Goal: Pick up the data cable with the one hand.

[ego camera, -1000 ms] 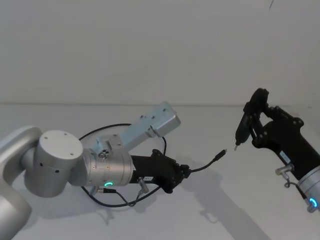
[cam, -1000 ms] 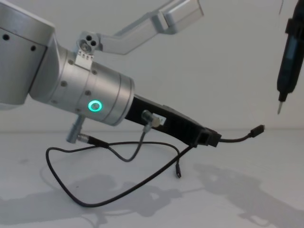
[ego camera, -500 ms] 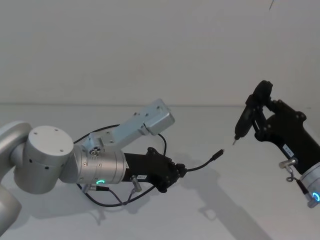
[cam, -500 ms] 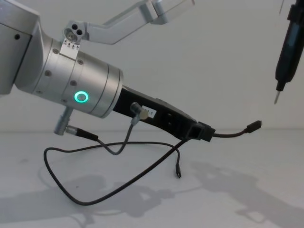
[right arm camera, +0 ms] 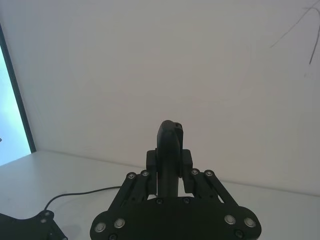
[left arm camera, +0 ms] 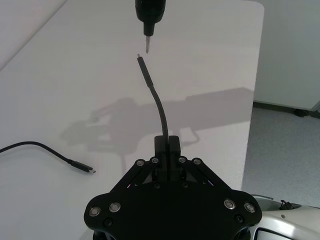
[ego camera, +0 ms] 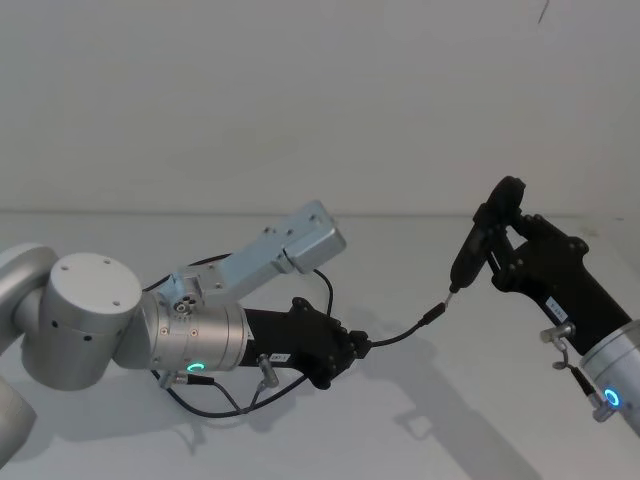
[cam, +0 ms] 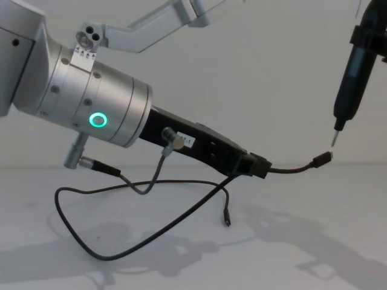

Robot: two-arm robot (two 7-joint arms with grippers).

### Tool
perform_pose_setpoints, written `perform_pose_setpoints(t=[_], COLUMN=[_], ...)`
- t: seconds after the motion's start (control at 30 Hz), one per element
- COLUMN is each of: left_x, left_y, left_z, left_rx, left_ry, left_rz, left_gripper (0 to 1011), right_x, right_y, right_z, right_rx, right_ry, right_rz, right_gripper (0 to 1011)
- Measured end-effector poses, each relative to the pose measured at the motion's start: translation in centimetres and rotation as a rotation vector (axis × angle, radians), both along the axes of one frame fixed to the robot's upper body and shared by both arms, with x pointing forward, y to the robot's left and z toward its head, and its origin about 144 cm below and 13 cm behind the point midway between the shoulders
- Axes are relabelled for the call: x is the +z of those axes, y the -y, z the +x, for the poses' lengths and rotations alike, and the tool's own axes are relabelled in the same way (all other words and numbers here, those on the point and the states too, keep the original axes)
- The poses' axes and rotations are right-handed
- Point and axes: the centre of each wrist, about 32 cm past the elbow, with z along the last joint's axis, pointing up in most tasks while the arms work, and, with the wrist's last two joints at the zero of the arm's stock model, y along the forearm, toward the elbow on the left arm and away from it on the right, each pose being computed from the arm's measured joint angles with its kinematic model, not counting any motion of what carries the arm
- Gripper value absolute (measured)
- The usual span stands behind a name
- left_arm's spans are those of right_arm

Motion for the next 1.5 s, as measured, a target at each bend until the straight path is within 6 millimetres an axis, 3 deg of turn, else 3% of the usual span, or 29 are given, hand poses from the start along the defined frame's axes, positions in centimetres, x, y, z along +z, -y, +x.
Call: perform_pose_setpoints(t=[1.5], left_x=[0.1], left_y=[-0.1], left_z=[0.0], left_rx=[-0.003], left_ry=[0.001], left_rz=[0.002], left_gripper=[34], right_x=[-0.4], right_y=[0.6], right_z=[1.9], right_rx=[-0.017], right_ry=[0.016], right_rz=[-0.062], right_gripper=[279])
